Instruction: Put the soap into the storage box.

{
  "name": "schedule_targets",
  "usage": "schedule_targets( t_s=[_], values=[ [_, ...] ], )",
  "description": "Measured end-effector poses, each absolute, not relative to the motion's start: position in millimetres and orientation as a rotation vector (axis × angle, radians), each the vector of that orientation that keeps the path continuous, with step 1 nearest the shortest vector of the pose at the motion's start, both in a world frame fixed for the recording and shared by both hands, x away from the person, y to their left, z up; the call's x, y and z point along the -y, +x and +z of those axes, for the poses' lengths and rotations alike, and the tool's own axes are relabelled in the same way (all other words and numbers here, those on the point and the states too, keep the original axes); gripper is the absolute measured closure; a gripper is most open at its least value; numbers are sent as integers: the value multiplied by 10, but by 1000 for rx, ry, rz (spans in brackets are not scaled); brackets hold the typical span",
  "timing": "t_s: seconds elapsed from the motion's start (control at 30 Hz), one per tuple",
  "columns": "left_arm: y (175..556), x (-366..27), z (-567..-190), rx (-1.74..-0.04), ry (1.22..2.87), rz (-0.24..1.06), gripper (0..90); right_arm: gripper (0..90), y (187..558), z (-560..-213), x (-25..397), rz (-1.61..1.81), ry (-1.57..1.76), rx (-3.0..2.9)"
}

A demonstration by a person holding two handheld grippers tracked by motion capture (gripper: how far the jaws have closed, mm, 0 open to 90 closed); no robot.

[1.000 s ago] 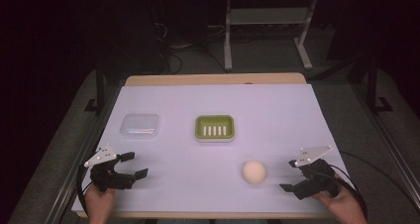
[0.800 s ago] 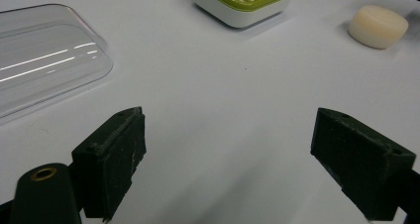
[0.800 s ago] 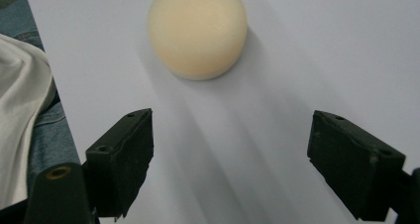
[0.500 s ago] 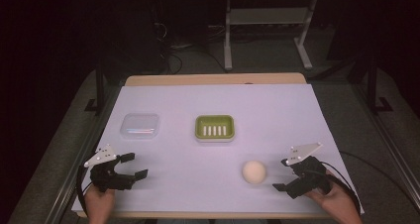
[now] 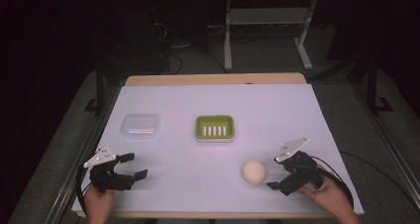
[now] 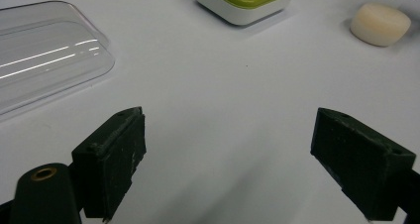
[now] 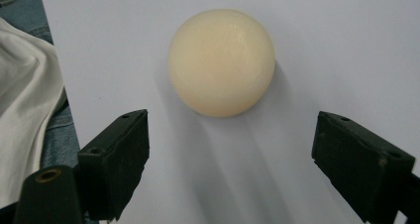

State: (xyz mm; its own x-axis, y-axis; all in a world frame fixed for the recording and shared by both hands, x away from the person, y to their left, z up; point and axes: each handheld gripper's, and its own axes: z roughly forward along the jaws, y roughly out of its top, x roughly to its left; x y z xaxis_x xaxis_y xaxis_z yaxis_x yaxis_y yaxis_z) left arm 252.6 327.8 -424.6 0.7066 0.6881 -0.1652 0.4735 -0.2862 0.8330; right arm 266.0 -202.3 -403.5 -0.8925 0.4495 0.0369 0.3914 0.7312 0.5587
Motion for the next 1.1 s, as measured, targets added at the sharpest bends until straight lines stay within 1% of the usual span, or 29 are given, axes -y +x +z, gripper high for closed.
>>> schedule_targets(
  t_s=[0.77, 1.1],
  values=[
    [2525, -3286, -4250, -899, 1941, 280, 130, 143, 2880, -3967, 1647, 836, 566, -2888],
    [2522, -3298, -4247, -898, 1941, 284, 130, 143, 2932, -4035, 1510, 785, 540, -2918]
  ],
)
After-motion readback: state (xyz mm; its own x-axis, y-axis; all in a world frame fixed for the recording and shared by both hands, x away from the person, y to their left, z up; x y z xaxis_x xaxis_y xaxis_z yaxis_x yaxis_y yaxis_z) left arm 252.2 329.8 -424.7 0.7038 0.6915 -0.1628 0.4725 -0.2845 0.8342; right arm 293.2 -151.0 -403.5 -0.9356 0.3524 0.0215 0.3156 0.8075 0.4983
